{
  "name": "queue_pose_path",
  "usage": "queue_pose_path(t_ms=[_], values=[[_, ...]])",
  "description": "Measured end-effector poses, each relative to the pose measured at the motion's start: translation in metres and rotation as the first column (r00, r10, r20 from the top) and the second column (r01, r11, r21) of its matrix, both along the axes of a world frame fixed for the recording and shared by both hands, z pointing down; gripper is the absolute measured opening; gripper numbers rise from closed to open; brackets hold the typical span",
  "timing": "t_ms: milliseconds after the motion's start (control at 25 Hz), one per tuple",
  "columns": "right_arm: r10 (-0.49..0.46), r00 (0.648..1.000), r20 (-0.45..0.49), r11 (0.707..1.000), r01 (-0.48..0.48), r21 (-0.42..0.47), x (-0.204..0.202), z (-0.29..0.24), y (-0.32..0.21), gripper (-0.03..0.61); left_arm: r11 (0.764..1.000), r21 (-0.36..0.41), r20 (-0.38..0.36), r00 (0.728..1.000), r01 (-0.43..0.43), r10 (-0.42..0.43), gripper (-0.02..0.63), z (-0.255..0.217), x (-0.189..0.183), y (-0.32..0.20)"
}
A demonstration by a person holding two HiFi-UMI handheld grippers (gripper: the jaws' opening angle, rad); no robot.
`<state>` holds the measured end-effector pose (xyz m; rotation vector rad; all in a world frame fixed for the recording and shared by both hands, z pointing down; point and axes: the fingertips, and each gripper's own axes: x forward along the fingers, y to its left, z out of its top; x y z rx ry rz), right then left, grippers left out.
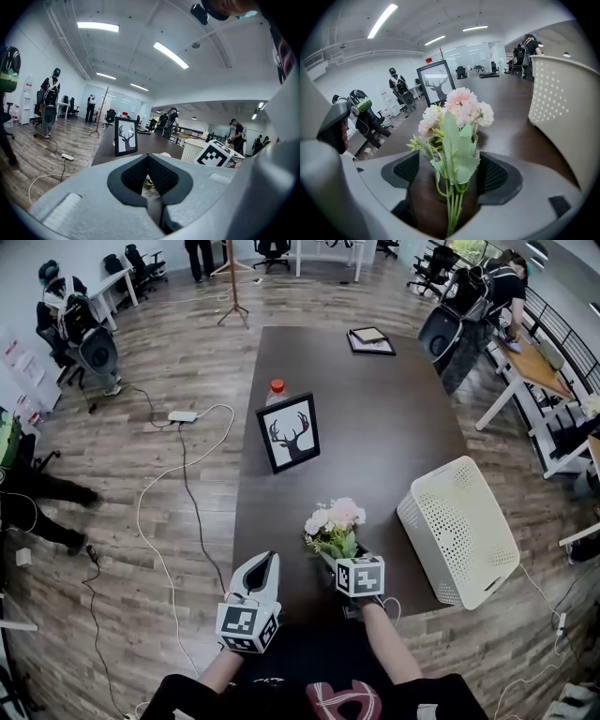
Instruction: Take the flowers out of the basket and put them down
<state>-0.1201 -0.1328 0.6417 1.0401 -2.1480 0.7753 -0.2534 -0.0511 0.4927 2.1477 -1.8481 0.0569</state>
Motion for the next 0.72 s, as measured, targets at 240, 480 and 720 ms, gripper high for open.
queue_pose_path(t_ms=[240,480,720], values=[[-0.006,1.0,0.01,1.0,0.005,0.02,0.002,-0.009,0.001,0.396,1.0,0.004,0.002,1.0,-0.005,0.005,0.009,0.0,0.002,0.001],[0.002,0.999,0.048,0.999,-0.005,0.051,0.004,-0.023,0.002,0.396,1.0,0.005,0.009,1.0,-0.012,0.012,0.009,-0.001,0.005,0.0],[0.016,0.996,0.089,0.997,-0.023,0.079,0.007,-0.035,0.004,0.397,1.0,0.006,0.007,1.0,-0.017,0.017,0.009,0.001,0.005,0.0]])
